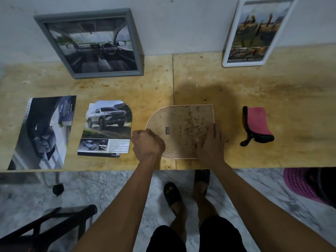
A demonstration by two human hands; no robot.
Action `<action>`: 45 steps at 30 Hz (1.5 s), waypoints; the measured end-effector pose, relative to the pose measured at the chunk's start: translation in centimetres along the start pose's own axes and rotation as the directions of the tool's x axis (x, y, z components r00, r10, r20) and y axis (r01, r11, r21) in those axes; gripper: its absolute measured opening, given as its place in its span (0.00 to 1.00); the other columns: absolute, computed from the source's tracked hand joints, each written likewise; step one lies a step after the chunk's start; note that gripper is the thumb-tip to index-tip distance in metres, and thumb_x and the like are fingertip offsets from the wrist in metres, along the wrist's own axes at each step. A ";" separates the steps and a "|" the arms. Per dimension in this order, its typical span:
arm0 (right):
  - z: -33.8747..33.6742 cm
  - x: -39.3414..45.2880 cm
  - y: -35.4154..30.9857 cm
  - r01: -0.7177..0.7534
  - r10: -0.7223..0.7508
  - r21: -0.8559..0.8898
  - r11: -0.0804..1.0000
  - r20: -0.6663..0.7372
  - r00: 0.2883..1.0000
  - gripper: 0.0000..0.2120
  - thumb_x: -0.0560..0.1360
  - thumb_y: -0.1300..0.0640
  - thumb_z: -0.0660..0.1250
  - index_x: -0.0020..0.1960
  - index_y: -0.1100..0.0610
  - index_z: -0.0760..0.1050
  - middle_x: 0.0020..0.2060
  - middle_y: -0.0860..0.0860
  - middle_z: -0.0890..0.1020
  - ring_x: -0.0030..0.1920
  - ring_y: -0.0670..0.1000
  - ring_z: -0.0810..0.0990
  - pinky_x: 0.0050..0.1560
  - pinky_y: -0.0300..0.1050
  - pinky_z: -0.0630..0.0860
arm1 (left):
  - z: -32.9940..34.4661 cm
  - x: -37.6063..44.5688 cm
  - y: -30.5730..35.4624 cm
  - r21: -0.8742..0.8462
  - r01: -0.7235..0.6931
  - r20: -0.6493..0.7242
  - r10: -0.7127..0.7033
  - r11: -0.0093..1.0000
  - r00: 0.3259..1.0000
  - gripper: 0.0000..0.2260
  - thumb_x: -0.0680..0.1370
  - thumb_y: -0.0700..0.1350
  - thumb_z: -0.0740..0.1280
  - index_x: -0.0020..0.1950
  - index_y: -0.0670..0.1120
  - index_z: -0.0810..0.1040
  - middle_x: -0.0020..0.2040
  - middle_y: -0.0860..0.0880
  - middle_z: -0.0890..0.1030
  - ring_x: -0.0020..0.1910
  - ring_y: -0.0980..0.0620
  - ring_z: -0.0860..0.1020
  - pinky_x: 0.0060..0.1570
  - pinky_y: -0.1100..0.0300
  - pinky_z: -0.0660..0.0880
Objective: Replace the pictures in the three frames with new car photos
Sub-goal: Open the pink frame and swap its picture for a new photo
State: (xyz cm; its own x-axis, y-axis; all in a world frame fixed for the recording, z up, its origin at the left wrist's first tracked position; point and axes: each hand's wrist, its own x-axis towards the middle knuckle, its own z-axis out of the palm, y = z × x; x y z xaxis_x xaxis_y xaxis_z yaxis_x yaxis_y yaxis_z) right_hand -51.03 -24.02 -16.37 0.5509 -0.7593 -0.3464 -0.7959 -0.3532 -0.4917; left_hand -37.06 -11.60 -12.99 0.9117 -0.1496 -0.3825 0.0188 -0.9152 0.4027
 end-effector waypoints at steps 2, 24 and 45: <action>0.4 -0.1 0.0 0.006 -0.006 0.003 1.000 0.013 1.000 0.37 0.81 0.52 0.60 0.80 0.60 0.41 0.79 0.57 0.44 0.78 0.60 0.44 0.76 0.53 0.42 | -0.2 0.4 0.8 -0.100 0.079 0.005 -0.079 0.992 0.997 0.11 0.71 0.51 0.66 0.46 0.46 0.82 0.57 0.39 0.78 0.60 0.37 0.77 0.55 0.44 0.79; 1.1 -0.2 0.3 0.016 -0.015 -0.015 1.000 0.030 0.999 0.45 0.76 0.47 0.64 0.79 0.59 0.37 0.79 0.56 0.39 0.78 0.59 0.42 0.76 0.56 0.45 | -1.2 4.1 1.1 -0.240 0.345 0.358 -0.248 0.907 0.900 0.35 0.62 0.54 0.83 0.60 0.36 0.80 0.57 0.41 0.83 0.52 0.40 0.82 0.55 0.45 0.81; 1.7 -0.1 0.8 0.033 -0.035 -0.032 0.999 -0.064 0.997 0.33 0.78 0.45 0.49 0.79 0.60 0.53 0.79 0.60 0.48 0.77 0.62 0.48 0.76 0.55 0.46 | -2.8 5.9 -2.4 -0.456 0.396 0.383 -0.226 0.797 0.896 0.14 0.69 0.44 0.80 0.43 0.40 0.78 0.40 0.40 0.81 0.41 0.43 0.75 0.38 0.39 0.78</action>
State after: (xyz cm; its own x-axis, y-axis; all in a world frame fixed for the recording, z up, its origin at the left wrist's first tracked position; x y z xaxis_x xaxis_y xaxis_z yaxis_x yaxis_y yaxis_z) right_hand -51.30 -23.31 -18.04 0.5612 -0.7799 -0.2772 -0.7850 -0.3952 -0.4771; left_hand -30.60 -9.19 -13.86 0.6552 -0.0706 -0.7522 0.5629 -0.6184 0.5484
